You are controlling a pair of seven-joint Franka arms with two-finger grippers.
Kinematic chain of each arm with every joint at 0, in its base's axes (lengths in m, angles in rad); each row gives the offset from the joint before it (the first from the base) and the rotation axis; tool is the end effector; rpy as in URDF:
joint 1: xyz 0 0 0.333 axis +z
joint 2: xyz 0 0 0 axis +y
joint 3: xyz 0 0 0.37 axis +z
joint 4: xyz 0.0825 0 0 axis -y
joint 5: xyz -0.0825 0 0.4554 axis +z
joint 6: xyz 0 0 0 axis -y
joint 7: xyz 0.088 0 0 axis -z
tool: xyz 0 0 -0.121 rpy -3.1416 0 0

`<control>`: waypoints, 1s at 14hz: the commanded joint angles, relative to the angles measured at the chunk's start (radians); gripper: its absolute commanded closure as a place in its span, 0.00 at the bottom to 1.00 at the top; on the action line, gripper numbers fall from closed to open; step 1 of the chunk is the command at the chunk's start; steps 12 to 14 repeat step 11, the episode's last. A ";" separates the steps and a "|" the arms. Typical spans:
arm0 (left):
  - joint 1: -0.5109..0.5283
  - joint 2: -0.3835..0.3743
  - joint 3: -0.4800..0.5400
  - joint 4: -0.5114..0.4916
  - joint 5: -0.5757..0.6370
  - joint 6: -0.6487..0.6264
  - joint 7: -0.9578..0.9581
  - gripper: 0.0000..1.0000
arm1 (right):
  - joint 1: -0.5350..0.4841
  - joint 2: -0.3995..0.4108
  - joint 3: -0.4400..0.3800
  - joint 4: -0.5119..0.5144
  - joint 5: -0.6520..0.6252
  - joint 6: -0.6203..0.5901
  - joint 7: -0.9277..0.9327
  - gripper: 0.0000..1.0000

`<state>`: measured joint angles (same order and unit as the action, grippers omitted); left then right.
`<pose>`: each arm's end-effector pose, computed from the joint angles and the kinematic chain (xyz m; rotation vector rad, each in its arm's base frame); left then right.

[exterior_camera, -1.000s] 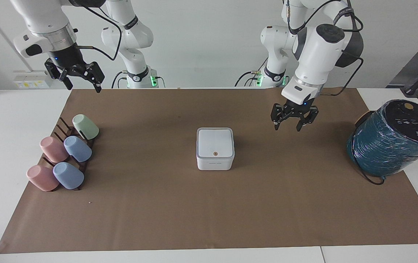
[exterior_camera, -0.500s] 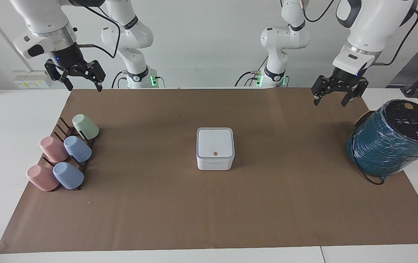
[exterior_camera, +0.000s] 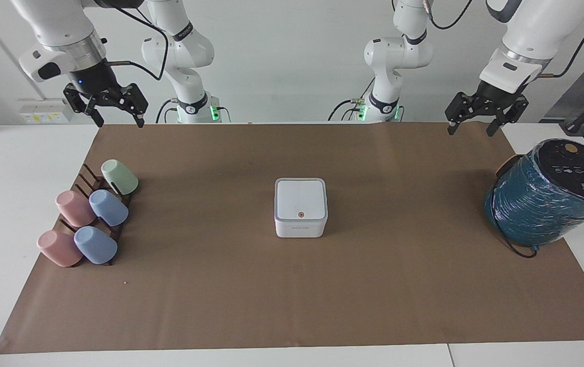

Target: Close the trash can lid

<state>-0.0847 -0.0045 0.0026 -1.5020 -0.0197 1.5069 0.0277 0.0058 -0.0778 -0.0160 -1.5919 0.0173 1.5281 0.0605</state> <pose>0.6158 -0.0532 0.6989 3.1168 -0.1734 0.0138 0.5932 -0.0043 0.6967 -3.1208 0.1090 -0.0211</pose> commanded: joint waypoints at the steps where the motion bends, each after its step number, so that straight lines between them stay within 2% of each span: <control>1: 0.009 -0.014 0.001 0.002 0.003 -0.057 0.020 0.00 | -0.012 -0.016 0.001 -0.014 0.013 -0.003 -0.024 0.00; 4: 0.008 -0.031 0.001 -0.035 0.003 -0.044 0.033 0.00 | -0.012 -0.016 0.001 -0.014 0.013 -0.003 -0.022 0.00; 14: 0.011 -0.031 0.001 -0.038 0.003 -0.037 0.072 0.00 | -0.010 -0.016 0.001 -0.016 0.013 -0.005 -0.021 0.00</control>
